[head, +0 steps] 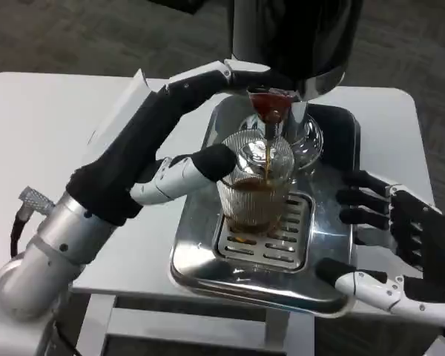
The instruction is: Grasp the cup under the faucet to collect the drink, then remove the cup.
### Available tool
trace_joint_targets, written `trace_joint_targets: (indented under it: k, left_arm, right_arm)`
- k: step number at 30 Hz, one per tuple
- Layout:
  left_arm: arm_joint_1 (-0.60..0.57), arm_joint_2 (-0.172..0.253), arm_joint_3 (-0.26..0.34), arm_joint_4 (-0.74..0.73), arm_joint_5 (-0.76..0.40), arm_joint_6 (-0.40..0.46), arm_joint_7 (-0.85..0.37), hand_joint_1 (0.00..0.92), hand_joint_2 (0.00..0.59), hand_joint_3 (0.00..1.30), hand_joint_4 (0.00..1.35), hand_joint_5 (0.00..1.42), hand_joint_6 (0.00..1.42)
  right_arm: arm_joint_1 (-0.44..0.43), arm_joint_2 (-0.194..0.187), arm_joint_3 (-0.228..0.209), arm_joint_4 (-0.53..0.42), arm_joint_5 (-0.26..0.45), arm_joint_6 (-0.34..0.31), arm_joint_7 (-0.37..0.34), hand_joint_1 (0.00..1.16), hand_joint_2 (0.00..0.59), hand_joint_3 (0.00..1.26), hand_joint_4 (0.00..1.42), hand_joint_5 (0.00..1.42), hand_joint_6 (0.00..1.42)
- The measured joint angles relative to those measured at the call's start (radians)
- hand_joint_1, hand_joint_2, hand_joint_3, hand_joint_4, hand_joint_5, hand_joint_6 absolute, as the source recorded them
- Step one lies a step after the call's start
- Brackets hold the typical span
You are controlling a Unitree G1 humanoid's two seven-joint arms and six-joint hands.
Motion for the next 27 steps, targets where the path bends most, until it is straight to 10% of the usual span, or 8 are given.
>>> trace_joint_targets:
  k: [27]
  left_arm:
    - [-0.013, 0.008, -0.004, 0.029, 0.003, -0.03, 0.002, 0.0, 0.095, 0.58, 0.43, 0.45, 0.36]
  right_arm:
    - [-0.062, 0.045, 0.094, 0.113, -0.041, -0.077, -0.089, 0.9, 0.148, 0.22, 0.29, 0.33, 0.36]
